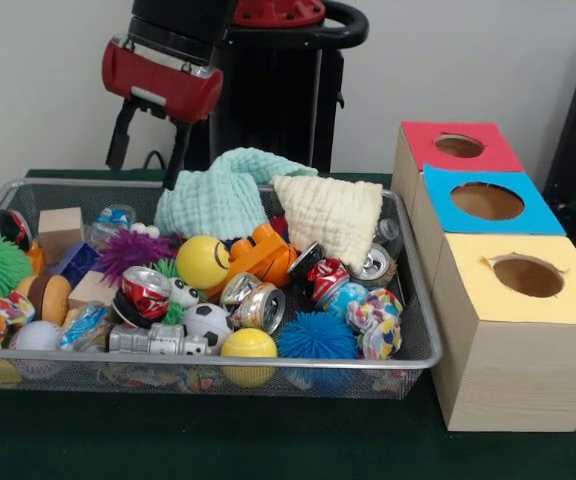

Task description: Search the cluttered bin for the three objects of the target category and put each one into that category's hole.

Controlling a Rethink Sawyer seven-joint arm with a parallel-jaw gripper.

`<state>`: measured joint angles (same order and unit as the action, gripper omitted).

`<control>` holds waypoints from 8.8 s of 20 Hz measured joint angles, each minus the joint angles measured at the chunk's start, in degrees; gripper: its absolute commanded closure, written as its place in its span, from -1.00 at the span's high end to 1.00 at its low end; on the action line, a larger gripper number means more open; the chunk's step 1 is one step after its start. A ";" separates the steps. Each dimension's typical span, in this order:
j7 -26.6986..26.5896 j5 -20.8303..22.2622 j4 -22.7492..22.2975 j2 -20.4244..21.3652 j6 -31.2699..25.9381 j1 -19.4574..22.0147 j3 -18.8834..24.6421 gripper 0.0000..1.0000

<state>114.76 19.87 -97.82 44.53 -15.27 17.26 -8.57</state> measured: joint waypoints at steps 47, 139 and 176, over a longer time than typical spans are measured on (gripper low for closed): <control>0.00 0.15 8.81 -4.29 0.20 12.81 14.57 1.00; 0.00 0.33 9.28 -11.61 -7.55 6.60 11.89 1.00; -0.01 1.36 12.03 -15.36 -7.65 9.45 8.27 1.00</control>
<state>114.75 21.24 -85.79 29.17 -22.93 26.71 -0.30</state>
